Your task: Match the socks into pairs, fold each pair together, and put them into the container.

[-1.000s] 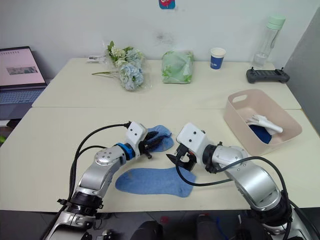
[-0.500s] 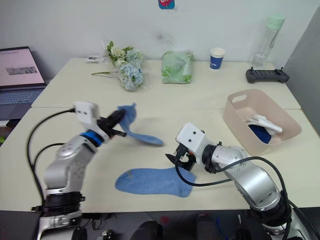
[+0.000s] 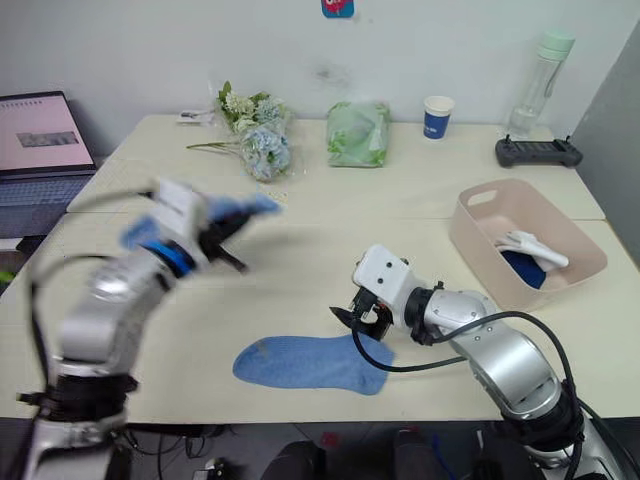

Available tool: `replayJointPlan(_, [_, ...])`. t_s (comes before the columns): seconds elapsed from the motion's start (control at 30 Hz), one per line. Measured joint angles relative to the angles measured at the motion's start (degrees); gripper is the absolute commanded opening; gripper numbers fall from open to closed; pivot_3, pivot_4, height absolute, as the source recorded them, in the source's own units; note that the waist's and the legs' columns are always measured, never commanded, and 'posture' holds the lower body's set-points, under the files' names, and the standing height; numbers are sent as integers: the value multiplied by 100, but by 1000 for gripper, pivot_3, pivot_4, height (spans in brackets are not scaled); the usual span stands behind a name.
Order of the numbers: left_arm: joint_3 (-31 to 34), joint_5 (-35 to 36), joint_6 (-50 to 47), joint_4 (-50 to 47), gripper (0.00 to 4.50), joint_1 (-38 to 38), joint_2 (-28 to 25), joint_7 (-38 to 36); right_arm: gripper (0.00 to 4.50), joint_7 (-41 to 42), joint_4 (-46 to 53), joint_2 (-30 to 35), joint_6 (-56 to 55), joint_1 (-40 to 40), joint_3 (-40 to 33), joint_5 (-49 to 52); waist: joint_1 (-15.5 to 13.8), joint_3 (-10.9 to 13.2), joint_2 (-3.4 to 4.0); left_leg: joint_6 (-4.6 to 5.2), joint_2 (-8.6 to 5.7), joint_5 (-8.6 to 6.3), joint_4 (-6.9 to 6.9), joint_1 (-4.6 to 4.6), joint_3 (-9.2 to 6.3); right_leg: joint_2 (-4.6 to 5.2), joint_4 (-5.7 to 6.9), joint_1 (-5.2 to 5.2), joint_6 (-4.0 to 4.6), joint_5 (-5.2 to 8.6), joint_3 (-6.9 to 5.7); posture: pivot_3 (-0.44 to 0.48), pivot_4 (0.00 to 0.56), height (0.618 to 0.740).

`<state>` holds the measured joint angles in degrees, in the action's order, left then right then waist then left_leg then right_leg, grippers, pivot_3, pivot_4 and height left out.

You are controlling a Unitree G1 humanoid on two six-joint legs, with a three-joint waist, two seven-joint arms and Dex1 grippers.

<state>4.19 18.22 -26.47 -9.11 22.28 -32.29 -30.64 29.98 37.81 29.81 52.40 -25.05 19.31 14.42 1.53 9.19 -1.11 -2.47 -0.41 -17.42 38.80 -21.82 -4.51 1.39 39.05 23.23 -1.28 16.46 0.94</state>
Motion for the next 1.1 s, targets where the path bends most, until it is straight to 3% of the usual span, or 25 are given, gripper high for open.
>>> replayJointPlan(0.23, [-1189, -609, 989, 887, 39, -122, 993, -242, 4500, -9, 38, 398, 80, 164, -215, -39, -9, 0, 0, 22, -2, -12, 1, -4, -3, 0, 0, 0, 0, 0, -4, 0, 150, 740])
replayJointPlan(0.53, [-2119, -1164, 2056, 1819, 39, 183, 1685, -868, 4500, -24, 320, 864, 217, 666, -496, -57, -1, -1, 1, 24, -2, -13, 2, 1, 3, -4, 4, -2, 0, 0, -4, 0, 150, 740])
replayJointPlan(0.63, [-2141, -1139, 2103, 1923, 605, 245, 1757, -1141, 4500, -37, 346, 893, 208, 729, -502, -116, 13, -1, 1, 24, 2, -13, 1, 0, 0, -10, 4, -2, 0, 0, -4, 0, 150, 740])
replayJointPlan(0.77, [-2106, -1000, 2070, 1813, 1889, 259, 1608, -1543, 4500, -45, 349, 904, 174, 833, -501, -195, 12, 0, 1, 24, 0, -13, 2, -1, -1, -11, 4, -2, 0, 0, -3, 0, 150, 740])
replayJointPlan(1.0, [-1499, -608, 2112, 864, 4173, 195, 574, -2252, 4500, -2, 307, 986, -163, 1006, -480, -362, 17, 0, 1, 23, 4, -12, 1, 1, -1, -10, 3, -2, -1, 0, -3, 0, 150, 740])
replayJointPlan(1.1, [-1187, -436, 2351, 665, 4173, 78, -118, -2781, 4500, 55, 146, 1075, -492, 1034, -414, -536, 16, 0, 2, 23, 3, -12, 0, 4, 0, -10, 3, -2, -1, 0, -5, 0, 150, 740])
